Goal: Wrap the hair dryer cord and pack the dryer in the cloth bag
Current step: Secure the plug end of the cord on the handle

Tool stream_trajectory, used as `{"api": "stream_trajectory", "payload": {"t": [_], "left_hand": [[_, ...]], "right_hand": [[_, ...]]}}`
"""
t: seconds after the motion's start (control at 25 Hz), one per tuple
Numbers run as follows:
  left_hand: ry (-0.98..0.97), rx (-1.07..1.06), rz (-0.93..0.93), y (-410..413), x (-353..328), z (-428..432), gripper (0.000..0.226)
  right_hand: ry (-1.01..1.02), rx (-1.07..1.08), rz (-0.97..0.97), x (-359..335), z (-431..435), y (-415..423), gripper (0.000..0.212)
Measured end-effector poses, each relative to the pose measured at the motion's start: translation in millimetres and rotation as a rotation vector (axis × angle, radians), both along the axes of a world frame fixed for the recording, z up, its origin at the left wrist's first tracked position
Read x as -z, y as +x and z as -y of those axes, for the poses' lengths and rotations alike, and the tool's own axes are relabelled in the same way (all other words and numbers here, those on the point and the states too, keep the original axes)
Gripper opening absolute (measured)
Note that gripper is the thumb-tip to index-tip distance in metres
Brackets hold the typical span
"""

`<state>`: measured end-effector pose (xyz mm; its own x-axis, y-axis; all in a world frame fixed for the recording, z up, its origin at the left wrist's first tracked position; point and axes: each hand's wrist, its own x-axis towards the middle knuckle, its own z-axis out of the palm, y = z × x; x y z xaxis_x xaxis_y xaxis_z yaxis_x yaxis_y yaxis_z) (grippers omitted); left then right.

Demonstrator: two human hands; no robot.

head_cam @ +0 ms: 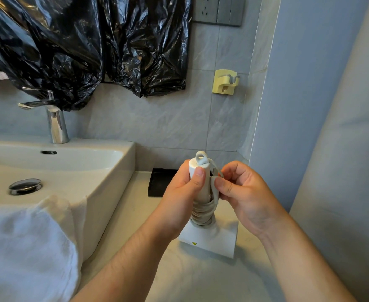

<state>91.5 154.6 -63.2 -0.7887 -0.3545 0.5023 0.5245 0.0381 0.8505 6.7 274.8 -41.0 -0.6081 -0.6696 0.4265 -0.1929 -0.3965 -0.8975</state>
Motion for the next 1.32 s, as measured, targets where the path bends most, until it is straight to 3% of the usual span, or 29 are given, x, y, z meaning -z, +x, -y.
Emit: {"api": "stream_trajectory", "payload": {"t": [0.4,0.6,0.68,0.8,1.12,1.32], "left_hand": [[-0.136,-0.117,-0.004,-4.7,5.5,-4.7,0.05],[-0.15,-0.227,-0.064,-3.1,2.6,-3.0,0.03],[-0.169,-0.235,-0.064,-2.1,1.0,-1.5,0.027],[-0.182,-0.193,-0.059,0.3,0.7,5.7,0.037],[-0.158,-0.103,-0.035,4.7,-2.8,18.2,0.043],[-0.131,-0.098,0.013,0.6,-2.4,12.1,0.03]], "right_hand": [[-0.031,0.087,0.075,5.4,5.8,-4.4,0.01],[-0.051,-0.106,0.313,3.6,4.3,-5.1,0.02],[-0.026,-0.107,0.303,5.1,5.4,-3.0,0.02],[-0.014,-0.078,0.326,8.1,8.5,-3.3,0.01],[0.02,0.106,0.546,15.6,0.8,-28.0,0.013],[0.08,0.166,0.564,27.7,8.3,-35.7,0.022]]}}
